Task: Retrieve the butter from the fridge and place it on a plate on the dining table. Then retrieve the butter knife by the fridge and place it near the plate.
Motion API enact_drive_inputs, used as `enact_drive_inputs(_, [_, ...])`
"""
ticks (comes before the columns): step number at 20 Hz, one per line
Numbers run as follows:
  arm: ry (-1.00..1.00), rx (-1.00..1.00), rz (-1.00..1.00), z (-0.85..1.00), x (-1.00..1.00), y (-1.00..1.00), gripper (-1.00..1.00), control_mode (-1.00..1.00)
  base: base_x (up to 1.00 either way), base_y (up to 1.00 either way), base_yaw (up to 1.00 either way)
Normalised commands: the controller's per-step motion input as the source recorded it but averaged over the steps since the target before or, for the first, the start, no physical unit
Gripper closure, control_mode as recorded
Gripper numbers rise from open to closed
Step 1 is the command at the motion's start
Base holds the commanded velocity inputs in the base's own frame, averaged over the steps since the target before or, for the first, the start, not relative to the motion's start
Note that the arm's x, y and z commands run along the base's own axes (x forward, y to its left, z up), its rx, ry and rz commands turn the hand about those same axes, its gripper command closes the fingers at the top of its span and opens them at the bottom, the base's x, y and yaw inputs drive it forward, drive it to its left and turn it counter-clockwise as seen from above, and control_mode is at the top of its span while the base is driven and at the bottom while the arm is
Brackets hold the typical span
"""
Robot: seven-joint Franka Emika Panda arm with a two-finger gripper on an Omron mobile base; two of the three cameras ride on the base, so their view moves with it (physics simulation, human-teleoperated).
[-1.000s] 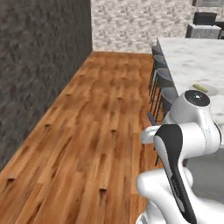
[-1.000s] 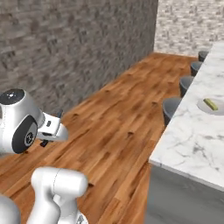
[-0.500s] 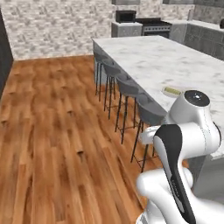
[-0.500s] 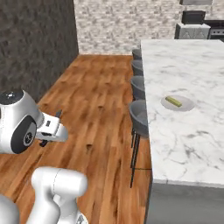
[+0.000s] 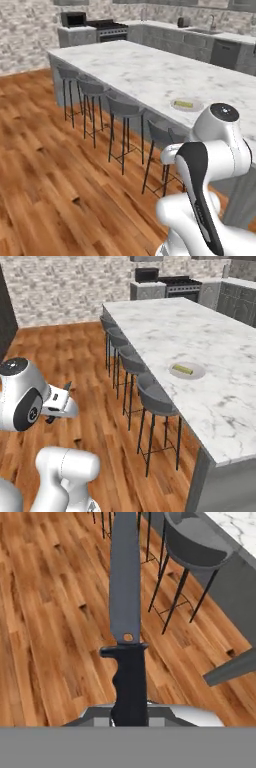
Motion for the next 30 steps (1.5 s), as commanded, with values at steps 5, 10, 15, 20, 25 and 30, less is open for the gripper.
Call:
enact_drive_inputs(5, [0.00, 0.00, 0.00, 0.00, 0.00, 0.00, 1.00, 1.00, 0.40, 0.48, -0.77])
enact_drive_inputs(10, [0.00, 0.00, 0.00, 0.00, 0.00, 0.00, 1.00, 1.00, 0.49, 0.29, -0.85])
enact_drive_inputs(15, [0.00, 0.00, 0.00, 0.00, 0.00, 0.00, 1.00, 1.00, 0.56, 0.43, -0.80])
enact_drive_inputs(20, [0.00, 0.00, 0.00, 0.00, 0.00, 0.00, 1.00, 1.00, 0.48, 0.74, -0.66])
enact_drive_inputs(25, [0.00, 0.00, 0.00, 0.00, 0.00, 0.00, 1.00, 1.00, 0.47, 0.83, -0.51])
enact_drive_inputs(30, [0.00, 0.00, 0.00, 0.00, 0.00, 0.00, 1.00, 1.00, 0.55, 0.79, -0.34])
